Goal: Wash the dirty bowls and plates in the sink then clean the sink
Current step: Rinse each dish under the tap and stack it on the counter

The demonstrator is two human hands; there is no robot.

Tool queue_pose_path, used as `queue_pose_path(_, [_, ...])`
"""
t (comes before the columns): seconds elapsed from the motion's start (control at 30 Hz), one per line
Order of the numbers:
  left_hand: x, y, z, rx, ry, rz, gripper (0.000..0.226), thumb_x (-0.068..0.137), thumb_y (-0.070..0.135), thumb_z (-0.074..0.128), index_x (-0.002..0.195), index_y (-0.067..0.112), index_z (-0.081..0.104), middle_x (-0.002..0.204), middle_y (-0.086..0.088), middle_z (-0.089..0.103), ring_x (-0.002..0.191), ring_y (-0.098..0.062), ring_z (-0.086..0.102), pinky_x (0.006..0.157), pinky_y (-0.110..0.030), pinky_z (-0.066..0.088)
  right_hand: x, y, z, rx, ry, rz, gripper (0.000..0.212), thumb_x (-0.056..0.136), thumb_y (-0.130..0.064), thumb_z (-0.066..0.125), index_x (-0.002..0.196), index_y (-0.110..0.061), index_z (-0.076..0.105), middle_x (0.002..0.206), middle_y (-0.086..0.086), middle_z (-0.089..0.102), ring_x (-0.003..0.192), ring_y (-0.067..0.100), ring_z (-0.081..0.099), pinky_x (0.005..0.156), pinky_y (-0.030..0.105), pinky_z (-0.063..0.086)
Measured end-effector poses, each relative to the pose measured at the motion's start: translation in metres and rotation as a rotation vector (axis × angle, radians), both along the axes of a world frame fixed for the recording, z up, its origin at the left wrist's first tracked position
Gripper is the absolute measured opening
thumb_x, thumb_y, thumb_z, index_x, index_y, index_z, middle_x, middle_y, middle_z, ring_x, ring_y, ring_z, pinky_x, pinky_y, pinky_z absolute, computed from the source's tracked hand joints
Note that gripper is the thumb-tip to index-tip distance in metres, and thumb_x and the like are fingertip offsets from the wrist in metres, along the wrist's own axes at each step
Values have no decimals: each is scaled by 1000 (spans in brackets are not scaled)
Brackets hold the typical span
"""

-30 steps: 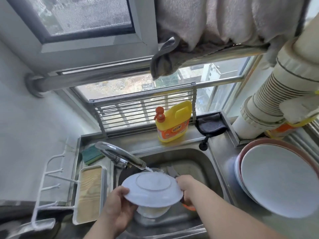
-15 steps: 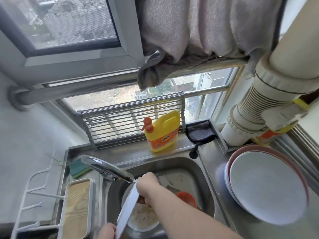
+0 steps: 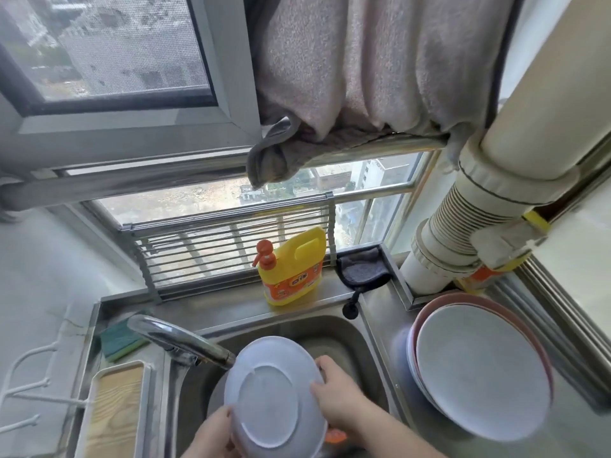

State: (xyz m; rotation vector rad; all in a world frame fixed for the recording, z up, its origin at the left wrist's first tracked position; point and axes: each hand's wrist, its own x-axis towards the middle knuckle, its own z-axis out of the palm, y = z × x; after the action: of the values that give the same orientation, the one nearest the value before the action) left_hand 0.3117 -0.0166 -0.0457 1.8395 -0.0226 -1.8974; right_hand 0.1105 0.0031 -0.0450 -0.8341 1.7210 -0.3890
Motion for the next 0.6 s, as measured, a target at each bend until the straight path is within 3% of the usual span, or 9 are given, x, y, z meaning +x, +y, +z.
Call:
queue_pose_path(0.03, [-2, -2, 7, -1, 7, -56, 46, 93, 11, 66, 55, -13, 55, 40, -25, 50, 34, -26, 56, 36, -27, 48, -10, 2, -5, 1, 10, -2, 16, 83, -22, 47, 95, -29, 56, 89, 2, 70, 76, 16, 59, 74, 36, 54])
queue_pose_path(0.07, [-10, -3, 9, -3, 27, -61, 51, 98, 23, 64, 75, -22, 61, 65, -41, 62, 45, -33, 64, 44, -31, 55, -20, 3, -11, 2, 23, -18, 16, 84, -21, 48, 94, -29, 57, 90, 3, 71, 77, 16, 59, 76, 37, 55])
queue_pose_path(0.1, [-13, -1, 7, -12, -18, -56, 61, 105, 38, 57, 112, -23, 63, 110, -49, 63, 64, -40, 68, 57, -37, 57, -28, 5, -15, -4, 29, -45, 17, 84, -20, 48, 94, -29, 58, 90, 4, 72, 77, 17, 61, 77, 38, 55])
queue_pose_path(0.13, [-14, -2, 4, 12, -59, -14, 70, 107, 50, 49, 139, -11, 56, 143, -40, 52, 72, -38, 62, 62, -37, 49, -35, 7, -18, -14, 32, -63, 19, 85, -17, 47, 93, -30, 59, 90, 4, 72, 78, 17, 62, 76, 38, 55])
queue_pose_path(0.17, [-16, -3, 1, 1, -63, -3, 73, 107, 58, 44, 150, 0, 50, 154, -32, 45, 72, -33, 55, 64, -36, 41, -42, 8, -25, -16, 23, -92, 23, 85, -14, 46, 91, -31, 59, 89, 4, 73, 78, 18, 63, 75, 37, 54])
queue_pose_path(0.23, [-23, -5, 6, -90, -109, 1, 67, 105, 64, 43, 147, 13, 56, 146, -26, 58, 84, -32, 57, 76, -39, 43, -48, 11, -29, -20, -7, -180, 29, 85, -6, 45, 89, -31, 60, 88, 4, 73, 79, 19, 65, 72, 36, 52])
queue_pose_path(0.33, [-28, -13, 4, -219, -224, -64, 46, 105, 60, 48, 121, 20, 65, 120, -7, 69, 97, -27, 62, 88, -41, 50, -47, 17, -41, 7, -113, -337, 28, 83, 0, 48, 89, -24, 63, 88, 8, 73, 76, 22, 63, 66, 34, 48])
queue_pose_path(0.47, [-23, -23, 8, -425, -397, -205, 44, 104, 50, 57, 87, 11, 64, 85, -5, 68, 78, -21, 61, 74, -36, 49, -29, 20, -52, 111, -277, -587, 24, 97, -1, 46, 104, -13, 65, 96, 19, 73, 75, 28, 64, 67, 41, 53])
queue_pose_path(0.6, [-13, -23, 10, -528, -475, -249, 45, 105, 47, 58, 87, 7, 71, 82, 0, 73, 80, -17, 67, 77, -35, 50, -8, 15, -59, 200, -409, -761, 26, 112, -27, 39, 106, -13, 59, 95, 15, 71, 72, 29, 64, 63, 35, 54])
